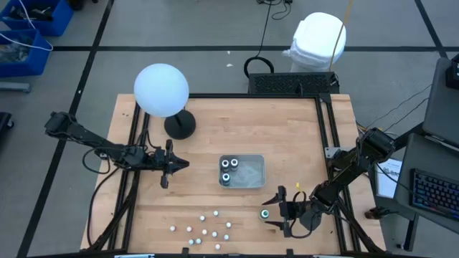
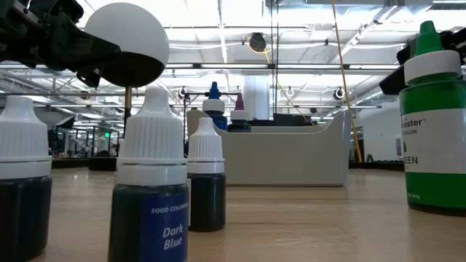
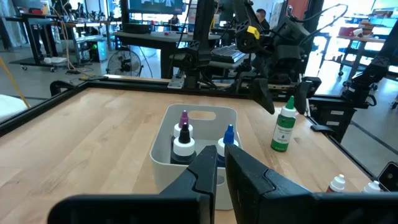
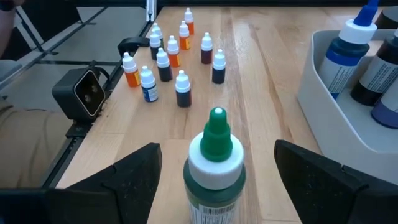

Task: Pick & Place food coloring
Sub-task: Put the large green food coloring bottle into the gray bin

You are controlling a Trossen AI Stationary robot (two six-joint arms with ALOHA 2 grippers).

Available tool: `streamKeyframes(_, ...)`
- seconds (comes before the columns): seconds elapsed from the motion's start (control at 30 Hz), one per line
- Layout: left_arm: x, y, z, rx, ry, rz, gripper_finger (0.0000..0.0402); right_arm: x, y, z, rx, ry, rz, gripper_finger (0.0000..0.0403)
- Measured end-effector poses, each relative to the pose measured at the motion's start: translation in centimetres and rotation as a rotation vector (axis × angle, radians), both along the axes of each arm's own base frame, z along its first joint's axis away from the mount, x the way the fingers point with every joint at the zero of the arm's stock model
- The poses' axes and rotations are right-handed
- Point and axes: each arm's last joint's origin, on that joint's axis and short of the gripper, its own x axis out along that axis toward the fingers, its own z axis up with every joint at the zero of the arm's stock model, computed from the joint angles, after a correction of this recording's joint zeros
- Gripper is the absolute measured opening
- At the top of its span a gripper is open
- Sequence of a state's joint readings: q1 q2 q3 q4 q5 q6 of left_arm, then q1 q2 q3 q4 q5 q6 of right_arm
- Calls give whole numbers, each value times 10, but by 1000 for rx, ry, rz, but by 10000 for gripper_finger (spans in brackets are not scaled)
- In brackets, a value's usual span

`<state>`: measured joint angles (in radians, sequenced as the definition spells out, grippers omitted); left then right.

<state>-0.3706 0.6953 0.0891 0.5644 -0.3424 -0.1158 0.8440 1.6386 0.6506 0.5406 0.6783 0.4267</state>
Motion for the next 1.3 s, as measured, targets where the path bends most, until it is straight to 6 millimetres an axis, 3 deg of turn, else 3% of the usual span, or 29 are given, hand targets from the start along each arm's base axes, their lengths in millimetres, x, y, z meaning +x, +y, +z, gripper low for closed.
streamKeyframes(0.2, 0, 0, 0, 0, 0, 0, 37, 0, 0, 0, 0, 0, 0, 272)
streamKeyframes(0.7, 0, 0, 0, -1, 0, 0, 37, 0, 0, 0, -3, -1, 4, 111)
streamKeyframes(0.83, 0, 0, 0, -1, 0, 0, 37, 3, 1, 5, -5, -47, 19, 107)
streamKeyframes(0.93, 0, 0, 0, 0, 0, 0, 37, 11, 1, 16, 4, -104, 69, 107)
streamKeyframes(1.1, 0, 0, 0, -1, -1, 0, 37, 38, 1, 51, -36, -129, 127, 112)
streamKeyframes(1.3, 0, 0, 0, -1, -2, 0, 37, 73, -8, 94, -143, -157, 1, 108)
